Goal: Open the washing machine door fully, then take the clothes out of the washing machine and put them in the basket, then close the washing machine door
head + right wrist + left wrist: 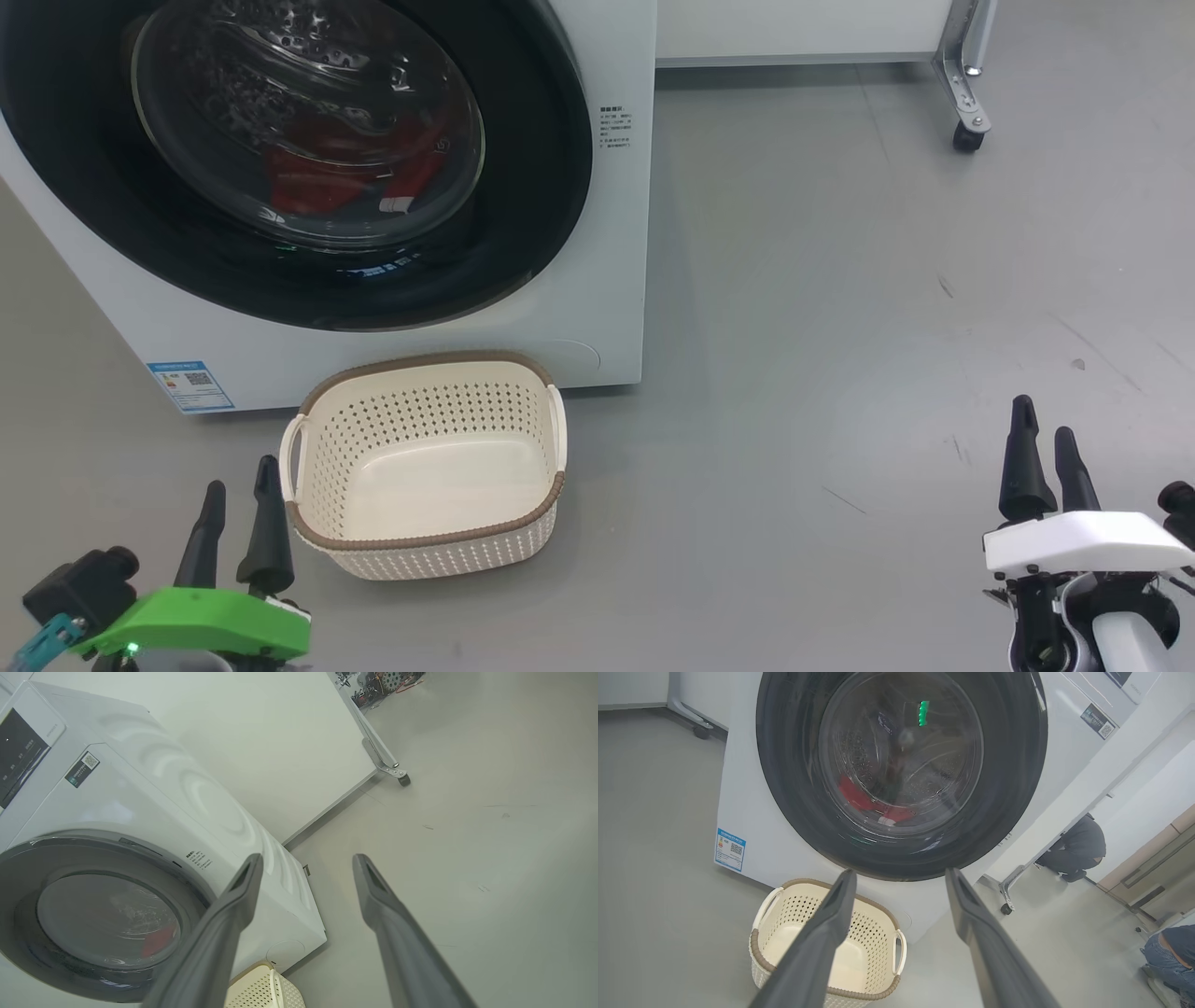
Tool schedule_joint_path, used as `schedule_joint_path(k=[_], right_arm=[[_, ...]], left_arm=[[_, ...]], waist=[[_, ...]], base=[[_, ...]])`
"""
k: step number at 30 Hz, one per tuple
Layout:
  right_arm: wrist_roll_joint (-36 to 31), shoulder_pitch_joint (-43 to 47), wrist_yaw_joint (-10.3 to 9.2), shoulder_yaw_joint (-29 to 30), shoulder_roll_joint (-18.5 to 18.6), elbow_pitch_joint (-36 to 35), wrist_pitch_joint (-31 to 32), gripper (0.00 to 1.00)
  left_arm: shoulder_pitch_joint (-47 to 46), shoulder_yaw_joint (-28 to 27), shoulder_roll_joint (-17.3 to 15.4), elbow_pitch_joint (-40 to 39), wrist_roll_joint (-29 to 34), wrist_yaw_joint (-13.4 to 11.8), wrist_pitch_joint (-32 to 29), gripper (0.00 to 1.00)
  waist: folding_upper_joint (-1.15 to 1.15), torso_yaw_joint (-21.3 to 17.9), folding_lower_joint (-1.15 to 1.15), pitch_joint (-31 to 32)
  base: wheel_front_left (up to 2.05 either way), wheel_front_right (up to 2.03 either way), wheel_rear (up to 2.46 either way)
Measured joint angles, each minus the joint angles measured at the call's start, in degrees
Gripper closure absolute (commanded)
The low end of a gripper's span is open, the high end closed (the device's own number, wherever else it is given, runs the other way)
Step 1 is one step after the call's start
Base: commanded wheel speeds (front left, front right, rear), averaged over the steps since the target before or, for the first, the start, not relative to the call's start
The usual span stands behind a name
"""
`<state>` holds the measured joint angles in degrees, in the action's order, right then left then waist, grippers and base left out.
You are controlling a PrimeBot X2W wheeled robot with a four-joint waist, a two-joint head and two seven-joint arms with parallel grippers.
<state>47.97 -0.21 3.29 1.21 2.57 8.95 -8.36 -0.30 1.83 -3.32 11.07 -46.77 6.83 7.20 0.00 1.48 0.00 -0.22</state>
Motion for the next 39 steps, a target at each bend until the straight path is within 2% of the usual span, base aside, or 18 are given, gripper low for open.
schedule_joint_path(k=[5,19,26,39], right_arm=[[-3.5,0.0,-0.52,-0.8,0.0,0.0,-0.6,0.00],[-17.2,-0.1,-3.47,-2.3,-0.1,0.1,-3.0,0.00],[-23.8,-0.5,-4.99,-3.2,-0.2,0.3,-4.2,0.00],[-31.5,-0.9,-6.38,-4.2,-0.2,1.4,-5.9,0.00]], left_arm=[[0.0,0.9,-0.3,-0.4,5.8,-0.5,0.9,0.00],[0.0,4.1,-0.8,0.2,20.5,-1.8,3.6,0.00],[0.0,5.6,-0.8,1.6,26.1,-2.3,5.1,0.00],[0.0,6.6,-0.7,3.4,33.6,-3.0,7.2,0.00]], waist=[[0.00,0.2,0.00,-0.1],[0.00,0.7,0.00,-0.4],[0.00,0.9,0.00,-0.6],[0.00,1.3,0.00,-0.5]], base=[[0.00,0.00,0.00],[0.00,0.00,0.00],[0.00,0.00,0.00],[0.00,0.00,0.00]])
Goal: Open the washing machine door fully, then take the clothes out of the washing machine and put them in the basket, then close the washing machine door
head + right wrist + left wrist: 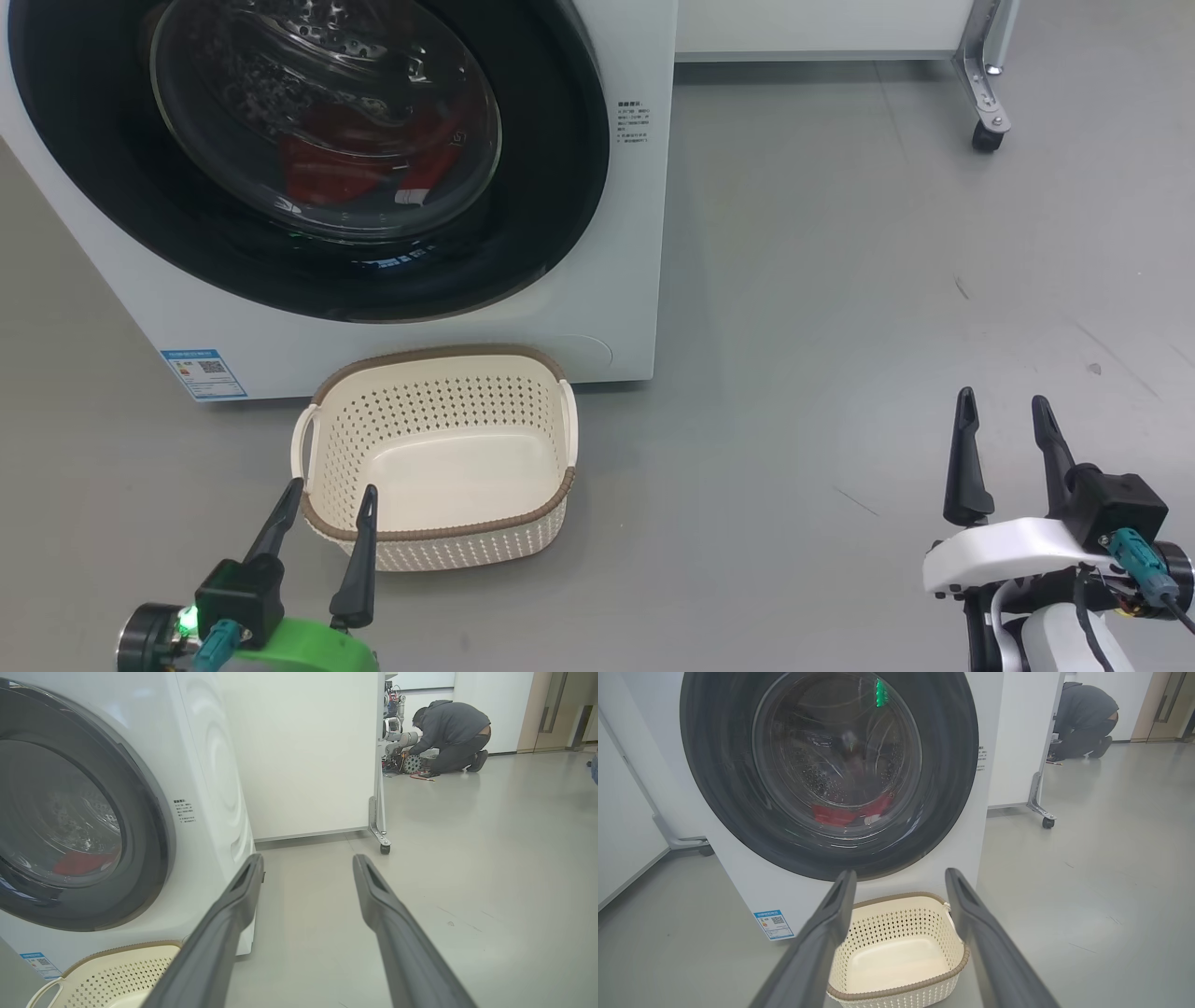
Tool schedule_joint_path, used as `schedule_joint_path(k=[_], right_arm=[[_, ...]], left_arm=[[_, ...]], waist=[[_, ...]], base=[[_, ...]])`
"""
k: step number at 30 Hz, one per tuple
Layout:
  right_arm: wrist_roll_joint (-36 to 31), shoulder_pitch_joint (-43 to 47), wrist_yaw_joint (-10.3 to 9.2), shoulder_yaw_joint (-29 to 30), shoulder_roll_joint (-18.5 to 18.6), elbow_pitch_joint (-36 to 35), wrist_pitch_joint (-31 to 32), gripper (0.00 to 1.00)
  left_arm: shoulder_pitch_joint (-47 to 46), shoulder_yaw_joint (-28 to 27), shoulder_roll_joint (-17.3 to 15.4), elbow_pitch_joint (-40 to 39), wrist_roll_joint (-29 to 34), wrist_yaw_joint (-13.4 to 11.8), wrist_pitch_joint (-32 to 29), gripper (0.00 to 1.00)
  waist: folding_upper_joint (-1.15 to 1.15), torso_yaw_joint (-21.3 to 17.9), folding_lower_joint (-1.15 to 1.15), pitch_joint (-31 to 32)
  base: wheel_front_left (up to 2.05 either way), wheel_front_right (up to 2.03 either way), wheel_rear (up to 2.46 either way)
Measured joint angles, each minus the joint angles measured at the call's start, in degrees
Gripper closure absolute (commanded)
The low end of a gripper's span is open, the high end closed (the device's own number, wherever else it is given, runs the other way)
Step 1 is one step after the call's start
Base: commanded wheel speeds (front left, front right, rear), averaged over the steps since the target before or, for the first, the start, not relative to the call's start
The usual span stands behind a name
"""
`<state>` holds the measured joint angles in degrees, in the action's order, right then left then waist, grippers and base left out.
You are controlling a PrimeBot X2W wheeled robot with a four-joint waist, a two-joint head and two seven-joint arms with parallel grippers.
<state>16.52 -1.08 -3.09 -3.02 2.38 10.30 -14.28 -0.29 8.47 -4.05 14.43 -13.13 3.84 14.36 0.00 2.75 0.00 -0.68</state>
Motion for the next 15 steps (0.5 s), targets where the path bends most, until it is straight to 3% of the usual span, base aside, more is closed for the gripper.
schedule_joint_path(k=[15], right_arm=[[0.0,-0.3,0.01,-0.8,0.0,1.5,0.0,0.00]], left_arm=[[0.0,-0.3,0.7,1.2,0.0,0.1,0.0,0.00]], waist=[[0.00,0.1,0.00,0.2]], base=[[0.00,0.00,0.00]])
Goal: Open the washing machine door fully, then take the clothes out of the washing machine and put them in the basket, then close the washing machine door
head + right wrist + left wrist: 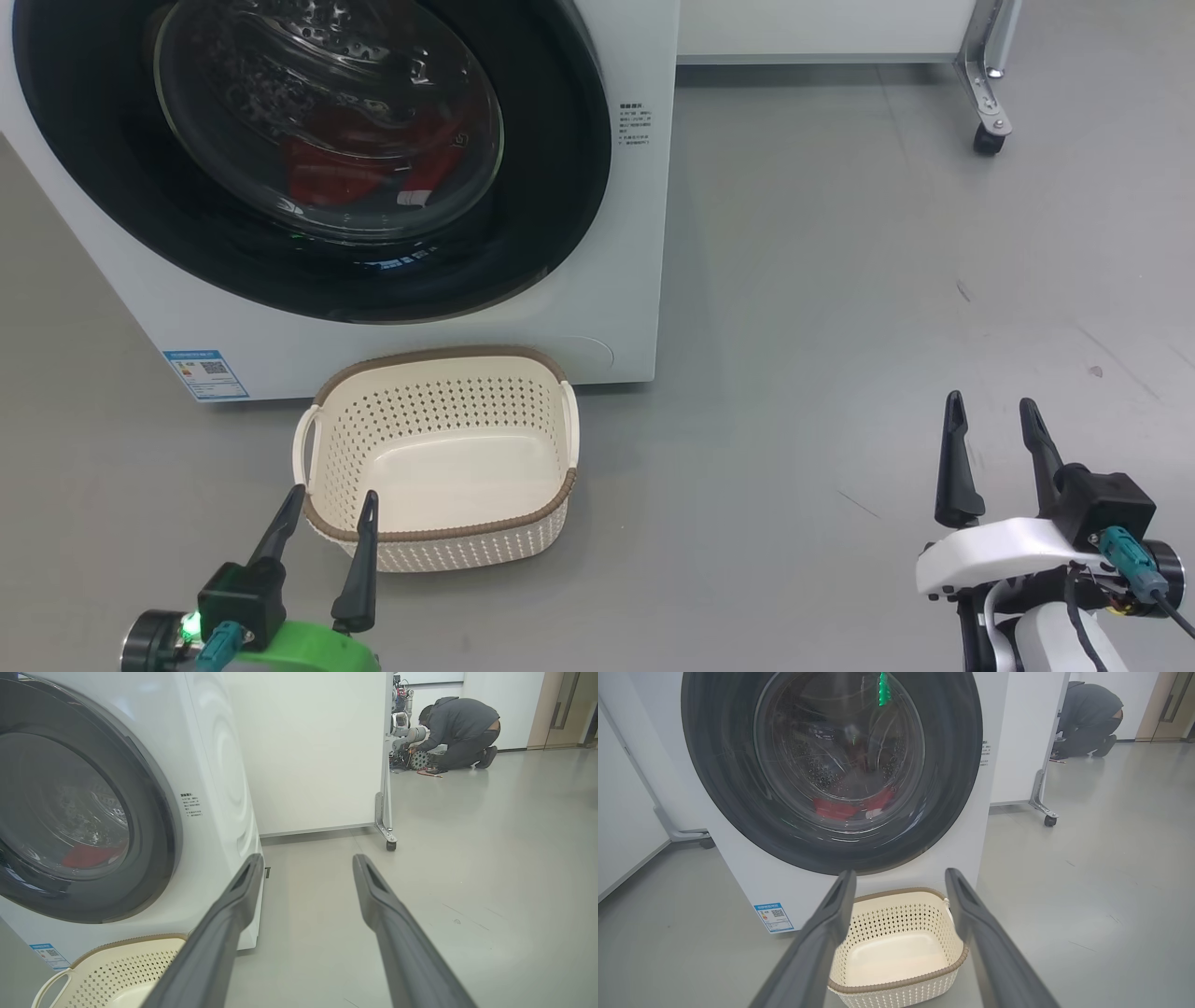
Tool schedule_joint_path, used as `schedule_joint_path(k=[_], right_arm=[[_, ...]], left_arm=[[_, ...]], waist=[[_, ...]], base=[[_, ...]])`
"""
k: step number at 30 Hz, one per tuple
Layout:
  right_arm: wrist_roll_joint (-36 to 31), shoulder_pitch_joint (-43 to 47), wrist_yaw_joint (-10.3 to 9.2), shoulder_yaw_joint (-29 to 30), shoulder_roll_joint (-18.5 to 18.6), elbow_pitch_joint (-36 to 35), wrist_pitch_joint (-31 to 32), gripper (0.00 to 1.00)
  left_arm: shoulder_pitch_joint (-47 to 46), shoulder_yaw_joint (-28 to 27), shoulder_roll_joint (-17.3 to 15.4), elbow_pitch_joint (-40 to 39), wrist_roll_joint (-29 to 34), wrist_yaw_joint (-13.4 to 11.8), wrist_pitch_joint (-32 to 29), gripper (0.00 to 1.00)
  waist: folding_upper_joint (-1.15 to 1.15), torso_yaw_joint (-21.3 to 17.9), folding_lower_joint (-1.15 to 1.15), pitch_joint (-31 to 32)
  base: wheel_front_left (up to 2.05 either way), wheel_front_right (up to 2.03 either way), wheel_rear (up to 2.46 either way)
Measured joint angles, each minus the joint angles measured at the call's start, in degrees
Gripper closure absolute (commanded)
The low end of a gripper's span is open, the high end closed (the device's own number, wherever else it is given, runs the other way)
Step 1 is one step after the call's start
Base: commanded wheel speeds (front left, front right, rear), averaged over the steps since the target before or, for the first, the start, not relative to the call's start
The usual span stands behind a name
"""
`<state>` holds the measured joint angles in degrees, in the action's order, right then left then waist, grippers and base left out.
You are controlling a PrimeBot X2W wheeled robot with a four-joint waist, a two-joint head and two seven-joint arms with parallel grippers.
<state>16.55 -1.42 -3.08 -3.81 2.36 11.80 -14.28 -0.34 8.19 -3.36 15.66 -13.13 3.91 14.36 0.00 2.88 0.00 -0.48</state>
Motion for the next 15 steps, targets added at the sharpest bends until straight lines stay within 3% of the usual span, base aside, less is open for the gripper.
schedule_joint_path(k=[15], right_arm=[[0.0,-0.5,0.00,-0.1,0.0,0.4,0.0,0.00]], left_arm=[[0.0,-0.3,0.3,0.5,-0.1,0.4,0.0,0.00]], waist=[[0.00,0.5,0.00,-0.1]], base=[[0.00,0.00,0.00]])
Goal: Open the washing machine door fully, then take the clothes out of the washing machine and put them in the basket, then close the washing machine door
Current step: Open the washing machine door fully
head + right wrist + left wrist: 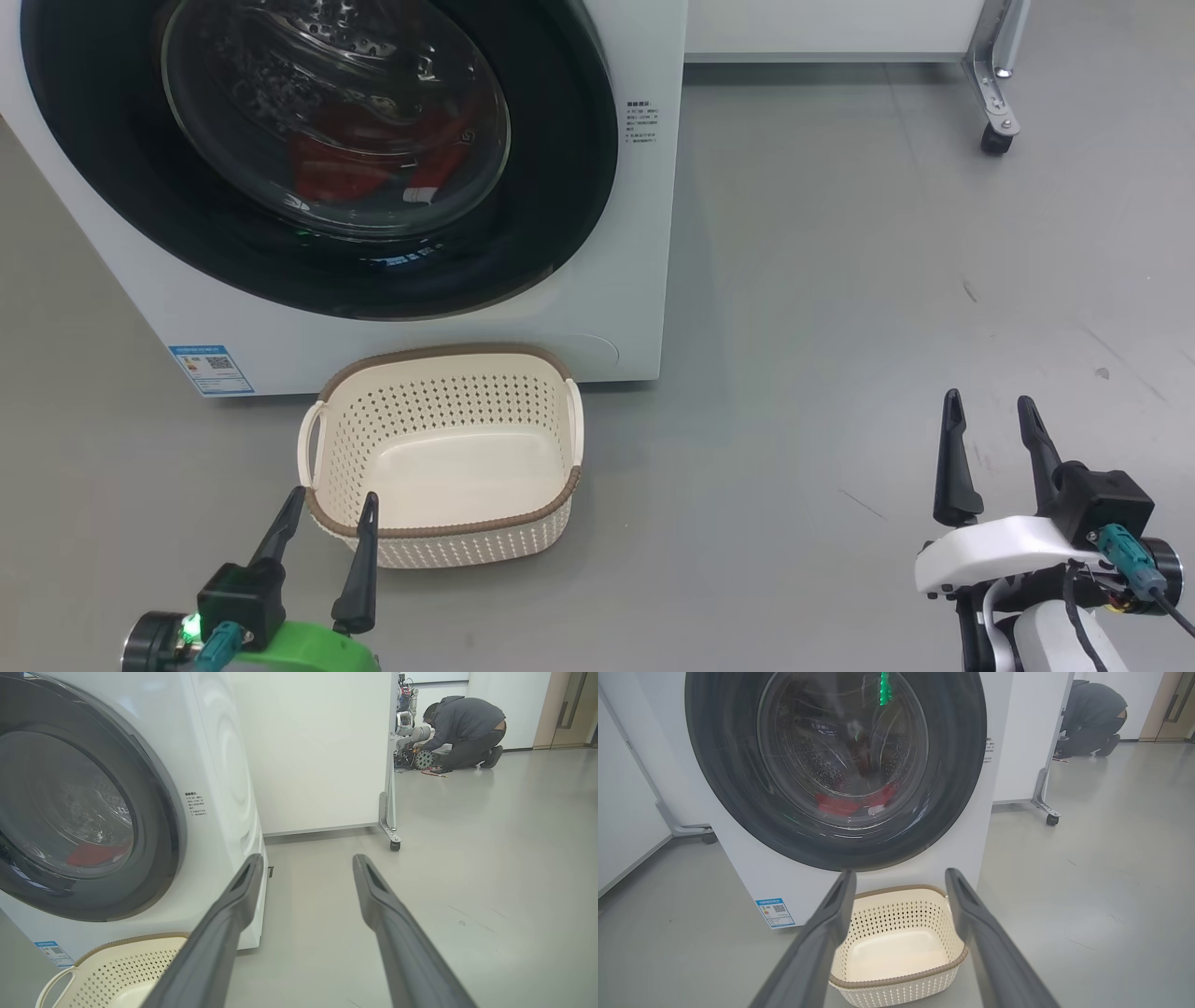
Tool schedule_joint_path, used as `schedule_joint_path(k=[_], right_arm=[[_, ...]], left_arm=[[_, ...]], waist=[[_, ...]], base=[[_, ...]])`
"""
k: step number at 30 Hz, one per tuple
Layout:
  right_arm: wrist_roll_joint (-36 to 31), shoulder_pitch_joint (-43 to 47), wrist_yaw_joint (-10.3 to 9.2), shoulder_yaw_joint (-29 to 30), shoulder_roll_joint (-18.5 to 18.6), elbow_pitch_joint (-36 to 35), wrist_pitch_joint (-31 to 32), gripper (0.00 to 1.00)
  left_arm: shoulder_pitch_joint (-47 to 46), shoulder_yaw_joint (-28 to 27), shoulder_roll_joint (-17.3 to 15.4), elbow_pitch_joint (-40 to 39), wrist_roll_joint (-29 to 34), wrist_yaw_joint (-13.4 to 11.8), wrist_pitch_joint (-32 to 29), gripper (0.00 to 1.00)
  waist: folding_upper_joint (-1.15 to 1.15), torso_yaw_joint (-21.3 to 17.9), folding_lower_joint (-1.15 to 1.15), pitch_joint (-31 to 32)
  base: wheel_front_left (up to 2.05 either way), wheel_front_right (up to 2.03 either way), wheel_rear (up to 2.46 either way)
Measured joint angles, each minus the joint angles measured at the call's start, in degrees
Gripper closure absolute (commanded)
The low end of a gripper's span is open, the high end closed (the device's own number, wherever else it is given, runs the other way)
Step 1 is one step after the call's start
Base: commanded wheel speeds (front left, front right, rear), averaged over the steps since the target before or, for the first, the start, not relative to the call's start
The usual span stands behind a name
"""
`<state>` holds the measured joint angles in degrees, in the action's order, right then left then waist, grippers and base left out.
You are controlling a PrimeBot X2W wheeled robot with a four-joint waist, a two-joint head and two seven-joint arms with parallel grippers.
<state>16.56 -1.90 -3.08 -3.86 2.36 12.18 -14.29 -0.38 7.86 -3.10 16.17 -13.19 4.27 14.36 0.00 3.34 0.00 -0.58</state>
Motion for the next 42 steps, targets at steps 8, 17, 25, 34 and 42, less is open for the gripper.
schedule_joint_path(k=[8,17,25,34,42], right_arm=[[0.1,0.0,0.48,-0.5,0.0,0.6,0.0,1.00],[8.9,-0.9,1.54,0.4,0.0,0.2,0.0,1.00],[28.4,-5.6,2.77,3.4,0.0,0.3,1.7,1.00],[33.8,-13.8,3.01,8.1,0.2,0.5,5.6,1.00],[40.3,-22.6,2.97,10.1,0.6,0.3,12.3,1.00]], left_arm=[[-0.1,0.0,0.1,0.1,0.0,0.1,0.0,0.00],[-1.5,0.6,0.2,-0.1,0.0,0.4,0.0,0.00],[-3.2,2.3,0.4,-0.2,0.0,0.7,0.0,0.00],[-5.7,3.7,0.6,-0.2,-0.1,1.1,0.0,0.00],[-7.6,4.9,0.7,-0.6,-1.4,1.2,0.0,0.00]], waist=[[0.00,0.4,0.00,-0.4],[0.00,1.3,0.00,-2.3],[0.00,3.4,0.00,-5.4],[0.00,6.8,0.00,-8.7],[0.00,10.1,0.00,-12.3]], base=[[0.00,0.00,0.00],[0.00,0.00,0.00],[0.00,0.00,0.00],[0.00,0.00,0.00],[0.00,0.00,0.00]])
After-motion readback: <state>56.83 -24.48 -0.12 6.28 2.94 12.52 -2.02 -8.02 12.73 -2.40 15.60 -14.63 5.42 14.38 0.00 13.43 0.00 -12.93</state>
